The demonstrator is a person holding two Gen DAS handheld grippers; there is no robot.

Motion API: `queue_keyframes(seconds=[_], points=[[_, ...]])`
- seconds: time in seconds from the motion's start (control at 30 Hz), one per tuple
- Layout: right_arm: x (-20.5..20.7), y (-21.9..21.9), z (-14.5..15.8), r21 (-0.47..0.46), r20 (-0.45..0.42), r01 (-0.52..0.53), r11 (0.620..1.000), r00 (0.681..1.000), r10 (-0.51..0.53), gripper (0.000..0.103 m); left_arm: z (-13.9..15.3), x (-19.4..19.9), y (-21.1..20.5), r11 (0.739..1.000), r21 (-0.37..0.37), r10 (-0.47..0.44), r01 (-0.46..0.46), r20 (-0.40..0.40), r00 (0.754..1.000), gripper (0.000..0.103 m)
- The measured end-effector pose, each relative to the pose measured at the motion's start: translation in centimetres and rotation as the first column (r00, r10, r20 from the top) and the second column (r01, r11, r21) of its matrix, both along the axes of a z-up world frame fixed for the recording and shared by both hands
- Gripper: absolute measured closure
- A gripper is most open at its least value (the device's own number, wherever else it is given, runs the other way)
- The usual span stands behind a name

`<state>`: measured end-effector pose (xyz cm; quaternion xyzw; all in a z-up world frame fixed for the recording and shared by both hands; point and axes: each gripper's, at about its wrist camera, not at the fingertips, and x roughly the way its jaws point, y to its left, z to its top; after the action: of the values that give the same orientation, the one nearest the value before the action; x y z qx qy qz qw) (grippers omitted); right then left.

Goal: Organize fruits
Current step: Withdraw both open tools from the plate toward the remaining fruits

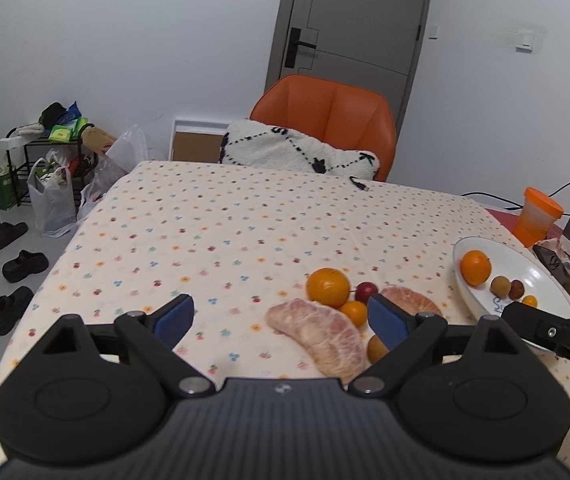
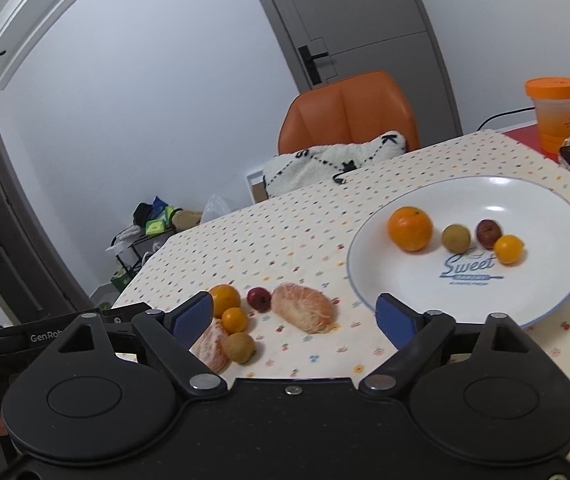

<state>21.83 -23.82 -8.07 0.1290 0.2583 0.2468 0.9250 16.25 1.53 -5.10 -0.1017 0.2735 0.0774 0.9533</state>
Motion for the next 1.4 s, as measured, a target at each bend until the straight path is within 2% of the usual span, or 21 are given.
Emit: queue_keyframes(seconds=[0.5,0.93,1.03,1.07,1.17,1.23,1.4], points=[[0.7,3.9,-1.1,-0.028,-0.062,-0.088,0.996,0.994,0.086,0.04,-1.4,-0.2,2.0,0.999,-0.041,0.003,-0.004,-0.024,1.0,0.011],[2.3,7.4,-2.7,-0.047,-0.126,-0.145,0.988,0.982,0.139,0.048,-2.4,0.4,3.6,0.997,-0.073,0.015,-0.019,-0.048,0.999,0.011],[2.7,7.9,-3.1,-0.047,-0.149,-0.163,0.986,0.977,0.154,0.06,-2.6,0.5,3.9,0.997,-0.077,0.021,-0.025,-0.053,0.998,0.011],[2.8,8.0,-3.4,-0.052,-0.159,-0.164,0.985,0.975,0.154,0.067,-2.6,0.5,3.9,0.997,-0.078,0.021,-0.025,-0.054,0.998,0.011],[2.9,7.8,-3.5,-0.05,-0.155,-0.163,0.985,0.976,0.154,0.073,-2.8,0.7,3.6,0.997,-0.073,0.017,-0.021,-0.06,0.998,0.011],[3.0,7.3,-3.5,-0.038,-0.157,-0.161,0.986,0.976,0.153,0.08,-2.9,1.0,3.3,0.997,-0.07,0.01,-0.014,-0.065,0.998,0.011],[3.0,6.3,-3.5,-0.024,-0.169,-0.155,0.988,0.974,0.149,0.082,-3.0,1.6,2.1,0.998,-0.065,-0.013,0.009,-0.07,0.997,0.011]])
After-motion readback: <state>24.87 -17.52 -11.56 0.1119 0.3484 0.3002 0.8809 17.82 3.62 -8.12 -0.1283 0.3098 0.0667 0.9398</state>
